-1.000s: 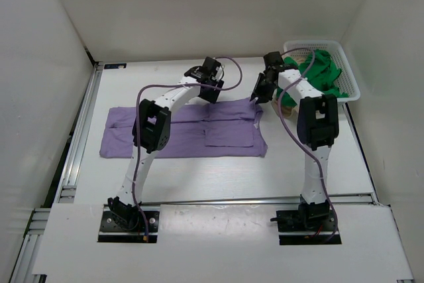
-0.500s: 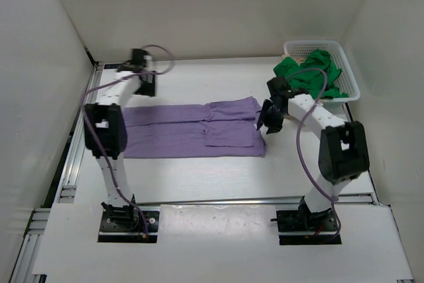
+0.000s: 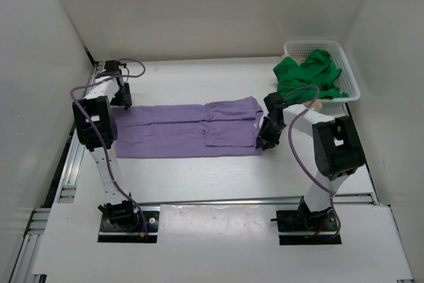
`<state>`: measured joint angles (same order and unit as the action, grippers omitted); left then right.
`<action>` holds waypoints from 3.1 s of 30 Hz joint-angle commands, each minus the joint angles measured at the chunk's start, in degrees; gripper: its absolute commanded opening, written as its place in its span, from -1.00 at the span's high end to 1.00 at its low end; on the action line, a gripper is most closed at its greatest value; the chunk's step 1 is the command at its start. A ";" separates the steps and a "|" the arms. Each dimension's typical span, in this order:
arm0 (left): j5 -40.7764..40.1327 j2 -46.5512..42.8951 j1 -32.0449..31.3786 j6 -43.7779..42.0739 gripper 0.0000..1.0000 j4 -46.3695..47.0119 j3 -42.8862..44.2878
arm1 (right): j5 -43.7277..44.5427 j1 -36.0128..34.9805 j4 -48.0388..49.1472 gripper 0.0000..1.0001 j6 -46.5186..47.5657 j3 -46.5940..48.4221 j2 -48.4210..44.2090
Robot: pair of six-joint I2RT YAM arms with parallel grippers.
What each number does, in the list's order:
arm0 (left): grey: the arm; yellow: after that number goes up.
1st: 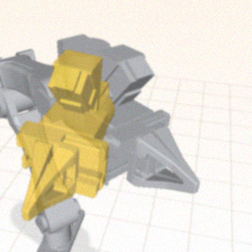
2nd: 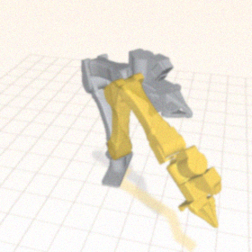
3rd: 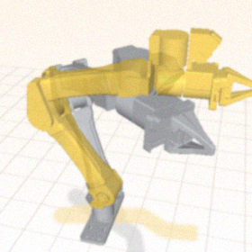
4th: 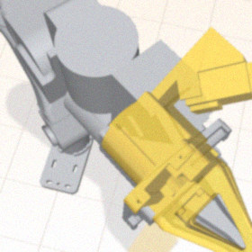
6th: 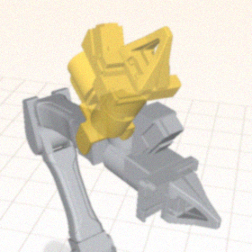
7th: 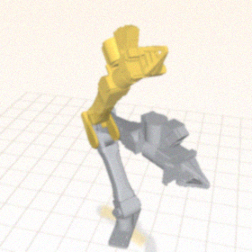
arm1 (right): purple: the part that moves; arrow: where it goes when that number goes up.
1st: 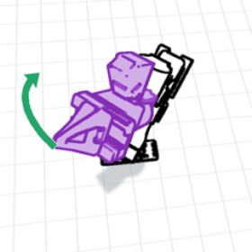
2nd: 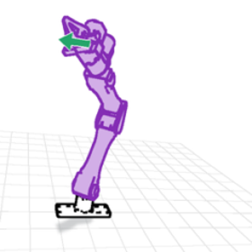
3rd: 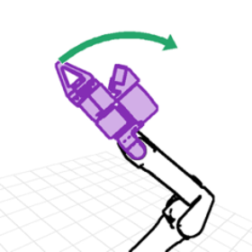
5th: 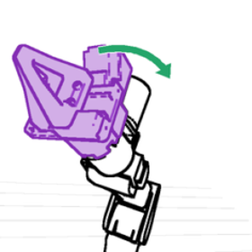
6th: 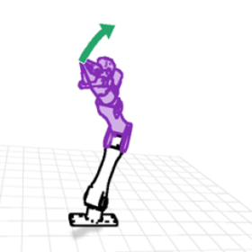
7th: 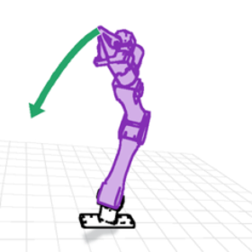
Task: Fold and stack the t-shirts
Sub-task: Rotate the tshirt 90 degrees
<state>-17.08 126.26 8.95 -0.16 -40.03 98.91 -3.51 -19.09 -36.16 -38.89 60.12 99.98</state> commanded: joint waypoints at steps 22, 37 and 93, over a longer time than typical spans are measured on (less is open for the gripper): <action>17.50 -29.48 7.31 0.16 -0.99 -8.29 -29.49 | -1.95 2.74 27.47 0.06 -26.82 79.08 52.47; 15.76 -50.64 10.90 0.16 -0.99 -9.72 -43.89 | 24.16 0.11 14.45 -0.44 -19.28 43.47 16.94; 19.10 -68.78 18.21 0.16 -0.99 -17.62 -38.80 | -3.70 -49.12 20.69 1.00 -68.96 22.51 25.01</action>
<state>0.30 57.69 27.05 0.19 -56.84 58.67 -5.08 -68.90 -13.69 -108.03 85.65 125.62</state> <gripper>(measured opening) 0.995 0.009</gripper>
